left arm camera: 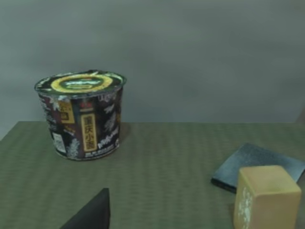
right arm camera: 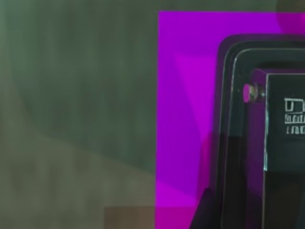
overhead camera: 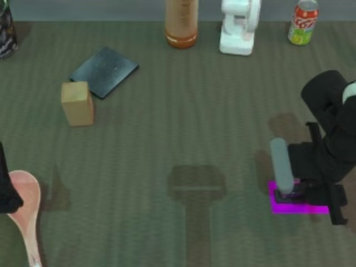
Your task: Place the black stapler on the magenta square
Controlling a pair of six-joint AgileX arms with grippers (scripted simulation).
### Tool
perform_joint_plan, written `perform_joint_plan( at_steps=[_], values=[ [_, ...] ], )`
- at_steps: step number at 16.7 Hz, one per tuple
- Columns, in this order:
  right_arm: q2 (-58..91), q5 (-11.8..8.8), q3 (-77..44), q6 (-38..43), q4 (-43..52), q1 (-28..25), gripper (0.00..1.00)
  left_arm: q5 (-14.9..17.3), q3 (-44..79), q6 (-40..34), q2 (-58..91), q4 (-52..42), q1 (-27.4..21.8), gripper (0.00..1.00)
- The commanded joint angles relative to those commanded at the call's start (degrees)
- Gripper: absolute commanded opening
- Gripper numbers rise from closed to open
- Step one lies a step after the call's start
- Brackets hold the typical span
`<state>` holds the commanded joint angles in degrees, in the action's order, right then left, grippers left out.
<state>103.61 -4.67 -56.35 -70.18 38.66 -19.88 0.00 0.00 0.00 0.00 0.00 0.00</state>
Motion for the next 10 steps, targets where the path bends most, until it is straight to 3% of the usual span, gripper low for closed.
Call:
perform_joint_plan(
  at_steps=[8,10],
  values=[
    [0.0,0.0,0.0,0.0,0.0,0.0,0.98,0.0,0.0,0.0,0.0,0.0,0.0,1.0],
    [0.0,0.0,0.0,0.0,0.0,0.0,1.0,0.0,0.0,0.0,0.0,0.0,0.0,1.0]
  ],
)
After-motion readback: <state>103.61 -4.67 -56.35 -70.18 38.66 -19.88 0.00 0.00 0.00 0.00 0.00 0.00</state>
